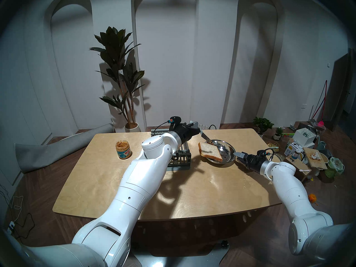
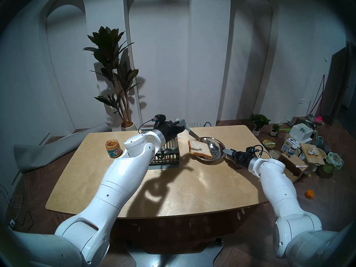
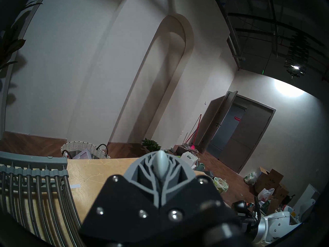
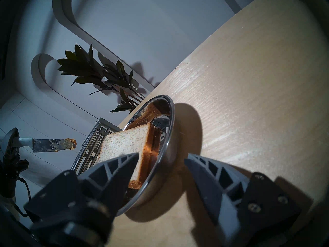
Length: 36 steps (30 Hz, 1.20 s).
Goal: Spread peanut butter over the slice of bread with the knife
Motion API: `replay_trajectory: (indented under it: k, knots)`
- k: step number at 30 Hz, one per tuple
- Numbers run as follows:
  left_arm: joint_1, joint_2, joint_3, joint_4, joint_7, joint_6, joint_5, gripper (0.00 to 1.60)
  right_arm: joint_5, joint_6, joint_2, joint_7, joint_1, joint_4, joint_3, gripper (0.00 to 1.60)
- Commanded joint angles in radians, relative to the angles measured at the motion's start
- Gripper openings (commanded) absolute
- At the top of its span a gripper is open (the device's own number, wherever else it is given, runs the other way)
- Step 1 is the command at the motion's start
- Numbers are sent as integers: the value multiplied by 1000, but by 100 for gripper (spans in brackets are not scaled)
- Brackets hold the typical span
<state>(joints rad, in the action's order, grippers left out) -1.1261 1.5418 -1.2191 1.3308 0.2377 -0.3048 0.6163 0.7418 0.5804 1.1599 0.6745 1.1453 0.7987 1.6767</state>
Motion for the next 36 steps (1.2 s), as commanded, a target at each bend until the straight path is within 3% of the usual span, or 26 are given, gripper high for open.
replay_trajectory:
  k: [1, 6, 12, 17, 19, 20, 22, 28, 29, 36]
  knots:
    - [30, 8, -6, 2, 1, 9, 0, 0, -4, -10, 7, -3, -25, 7, -5, 85]
    - [28, 13, -8, -17, 5, 10, 2, 0, -7, -16, 13, -8, -24, 6, -8, 67]
    - [30, 20, -11, -36, 11, 2, 11, 0, -10, -23, 17, -16, -22, 7, -13, 65]
    - [32, 24, -6, -40, 19, -3, 16, 0, -11, -28, 19, -20, -21, 5, -16, 50]
    - [30, 26, -3, -33, 17, -5, 16, 0, -12, -29, 20, -21, -22, 5, -18, 40]
    - [30, 27, -3, -31, 16, -7, 16, 0, -12, -30, 21, -22, -22, 5, -18, 21]
    - [31, 31, -1, -31, 13, -12, 19, 0, -13, -31, 22, -23, -22, 5, -20, 8]
    - [27, 56, -10, -21, -7, -48, 50, 0, -14, -31, 25, -31, -20, 11, -21, 6]
    - [27, 57, -6, -15, -18, -56, 45, 0, -14, -29, 26, -37, -18, 15, -20, 0]
    - [-7, 76, -13, 47, -113, -82, 43, 0, -4, -24, 36, -99, 6, 64, 8, 0]
